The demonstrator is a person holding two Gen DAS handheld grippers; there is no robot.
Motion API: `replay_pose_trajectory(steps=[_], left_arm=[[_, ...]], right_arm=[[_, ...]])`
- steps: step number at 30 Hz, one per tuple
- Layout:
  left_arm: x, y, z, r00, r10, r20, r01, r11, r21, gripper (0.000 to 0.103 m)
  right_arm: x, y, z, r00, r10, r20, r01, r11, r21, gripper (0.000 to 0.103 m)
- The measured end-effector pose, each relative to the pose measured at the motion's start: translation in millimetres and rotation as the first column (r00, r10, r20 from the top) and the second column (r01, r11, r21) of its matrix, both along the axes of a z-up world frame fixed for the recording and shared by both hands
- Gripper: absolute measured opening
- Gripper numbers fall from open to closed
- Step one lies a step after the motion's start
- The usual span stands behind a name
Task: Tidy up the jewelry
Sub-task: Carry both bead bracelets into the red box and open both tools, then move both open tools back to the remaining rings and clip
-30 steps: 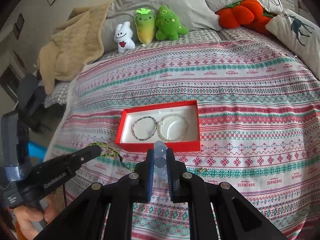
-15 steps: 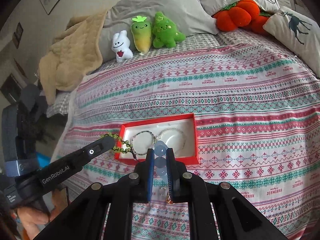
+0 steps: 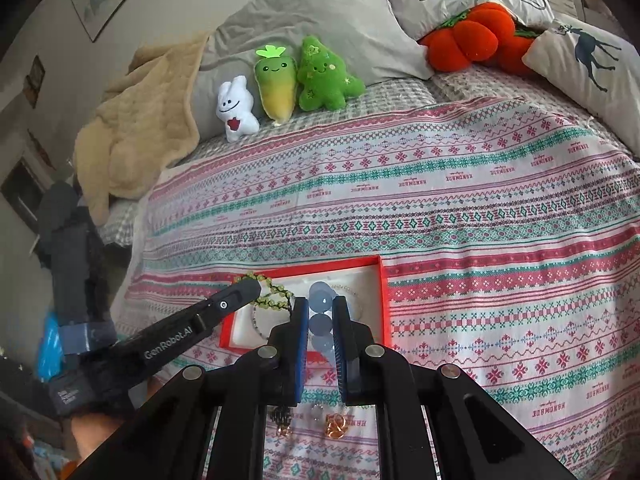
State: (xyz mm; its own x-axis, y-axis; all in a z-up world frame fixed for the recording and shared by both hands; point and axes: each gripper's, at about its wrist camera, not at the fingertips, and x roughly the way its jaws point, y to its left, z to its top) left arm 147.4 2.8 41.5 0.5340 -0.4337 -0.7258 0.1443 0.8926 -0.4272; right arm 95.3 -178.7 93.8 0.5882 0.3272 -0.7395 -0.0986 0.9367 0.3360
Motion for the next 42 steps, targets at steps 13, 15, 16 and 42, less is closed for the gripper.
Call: replay_pose_trajectory(steps=[13, 15, 16, 42], left_arm=[[2, 16, -28, 0.995, 0.054, -0.083, -0.034, 0.974, 0.225, 0.006], [2, 17, -27, 0.995, 0.056, -0.080, -0.036, 0.972, 0.231, 0.006], [1, 17, -26, 0.995, 0.054, -0.079, -0.034, 0.972, 0.234, 0.006], [-30, 16, 4, 0.999, 0.033, -0.019, -0.026, 0.953, 0.303, 0.068]], right_arm=[[26, 38, -20, 0.996, 0.088, -0.034, -0.087, 0.996, 0.026, 0.012], [32, 42, -27, 0.993, 0.102, -0.053, -0.098, 0.993, 0.060, 0.012], [35, 42, -31, 0.993, 0.101, -0.065, -0.096, 0.993, 0.069, 0.012], [28, 10, -44, 0.992, 0.045, -0.120, -0.053, 0.997, -0.059, 0.026]])
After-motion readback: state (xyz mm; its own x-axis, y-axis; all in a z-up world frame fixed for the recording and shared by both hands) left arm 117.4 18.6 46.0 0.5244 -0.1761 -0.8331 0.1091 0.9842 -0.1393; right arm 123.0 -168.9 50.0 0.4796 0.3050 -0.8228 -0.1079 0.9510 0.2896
